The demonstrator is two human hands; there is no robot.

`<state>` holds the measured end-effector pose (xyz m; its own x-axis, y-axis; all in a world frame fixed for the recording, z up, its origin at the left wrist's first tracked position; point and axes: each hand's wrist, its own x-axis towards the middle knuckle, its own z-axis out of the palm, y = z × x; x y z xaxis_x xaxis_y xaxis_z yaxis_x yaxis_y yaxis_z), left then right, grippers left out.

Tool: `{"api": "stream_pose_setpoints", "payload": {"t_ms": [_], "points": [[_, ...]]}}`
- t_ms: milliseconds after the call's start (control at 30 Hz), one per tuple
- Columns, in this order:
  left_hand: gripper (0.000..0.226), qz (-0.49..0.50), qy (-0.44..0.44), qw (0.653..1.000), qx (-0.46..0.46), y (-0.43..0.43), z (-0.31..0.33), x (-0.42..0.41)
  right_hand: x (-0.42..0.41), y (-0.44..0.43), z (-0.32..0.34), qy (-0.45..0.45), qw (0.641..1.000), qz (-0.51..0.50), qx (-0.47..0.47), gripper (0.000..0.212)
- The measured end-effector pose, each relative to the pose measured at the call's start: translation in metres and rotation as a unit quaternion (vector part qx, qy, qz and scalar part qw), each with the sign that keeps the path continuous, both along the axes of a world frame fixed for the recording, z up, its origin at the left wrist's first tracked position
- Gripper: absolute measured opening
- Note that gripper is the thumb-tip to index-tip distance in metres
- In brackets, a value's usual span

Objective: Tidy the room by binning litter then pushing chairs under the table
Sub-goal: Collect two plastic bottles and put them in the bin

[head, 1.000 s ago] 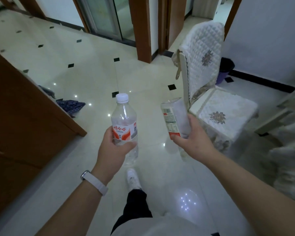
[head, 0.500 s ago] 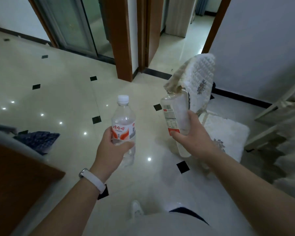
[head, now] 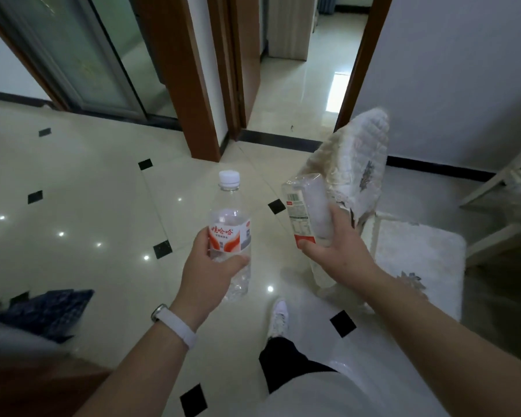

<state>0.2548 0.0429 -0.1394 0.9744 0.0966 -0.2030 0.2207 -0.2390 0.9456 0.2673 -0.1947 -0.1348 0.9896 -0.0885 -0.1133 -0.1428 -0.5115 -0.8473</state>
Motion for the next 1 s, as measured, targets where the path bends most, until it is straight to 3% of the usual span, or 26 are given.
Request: {"api": "stream_pose_setpoints", "payload": {"t_ms": [233,467,1000], "points": [[0.057,-0.021,0.003,0.999,0.039,0.001,0.018,0.156,0.154,0.007,0.012,-0.023,0.999,0.005,0.043,0.060],[0.058,-0.070,-0.042,0.996,0.045,-0.018,0.058,0.291,0.267,-0.017,0.031,-0.035,0.999,-0.021,0.020,0.070],[0.051,-0.203,-0.012,0.979,-0.016,0.030,0.025,0.572,0.480,0.033,0.032,-0.003,0.987,-0.155,-0.047,0.058]]}}
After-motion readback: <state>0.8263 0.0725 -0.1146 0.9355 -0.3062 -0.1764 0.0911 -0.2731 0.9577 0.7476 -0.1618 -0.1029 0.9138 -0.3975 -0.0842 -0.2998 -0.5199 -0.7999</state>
